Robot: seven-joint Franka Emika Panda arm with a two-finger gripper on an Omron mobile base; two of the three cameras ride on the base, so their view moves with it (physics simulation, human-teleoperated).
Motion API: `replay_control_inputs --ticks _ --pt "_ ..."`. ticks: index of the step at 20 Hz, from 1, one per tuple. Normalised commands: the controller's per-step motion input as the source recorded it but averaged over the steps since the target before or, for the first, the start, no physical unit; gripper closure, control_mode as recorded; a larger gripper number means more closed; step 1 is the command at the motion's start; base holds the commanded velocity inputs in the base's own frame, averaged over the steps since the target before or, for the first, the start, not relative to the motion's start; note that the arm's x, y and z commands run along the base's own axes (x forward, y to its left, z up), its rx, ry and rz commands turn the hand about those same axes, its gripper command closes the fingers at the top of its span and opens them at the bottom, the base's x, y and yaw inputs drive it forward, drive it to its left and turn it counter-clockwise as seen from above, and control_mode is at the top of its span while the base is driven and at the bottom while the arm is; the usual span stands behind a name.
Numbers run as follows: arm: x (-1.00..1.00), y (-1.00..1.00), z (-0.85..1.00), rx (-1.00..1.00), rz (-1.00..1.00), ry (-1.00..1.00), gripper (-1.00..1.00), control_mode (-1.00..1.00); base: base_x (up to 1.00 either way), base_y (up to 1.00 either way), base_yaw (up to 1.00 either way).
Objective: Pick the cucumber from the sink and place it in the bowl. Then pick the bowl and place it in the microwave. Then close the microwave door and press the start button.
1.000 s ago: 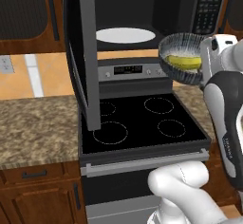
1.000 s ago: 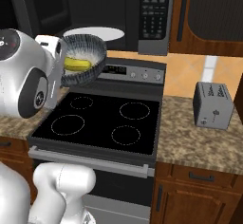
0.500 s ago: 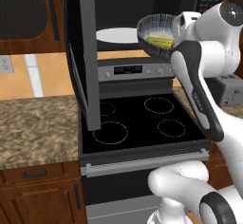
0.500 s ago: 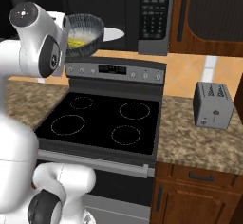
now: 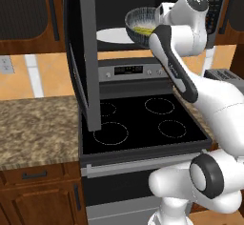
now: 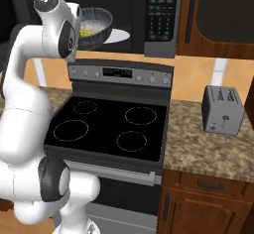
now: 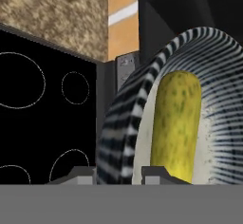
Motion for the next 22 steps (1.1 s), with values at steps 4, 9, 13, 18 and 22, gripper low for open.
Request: replay_control_inputs --ticks 4,9,13,18,22 --pt "1.00 0.26 -0.02 -0.01 0.00 0.03 1.00 -1.00 0.00 0.00 0.00" --pt "1.00 0.12 -0.14 -0.03 -0.01 0.01 1.00 -1.00 0.00 0.00 0.00" --pt "1.00 0.00 -0.12 -0.03 0.00 0.00 1.00 -1.00 0.00 0.00 0.00" --pt "0.69 -0.01 -0.03 -0.02 0.00 0.00 -1.00 -1.00 0.00 0.00 0.00" --pt "-0.06 -0.05 0.00 0.00 0.00 0.00 -1.00 -1.00 0.00 0.00 0.00"
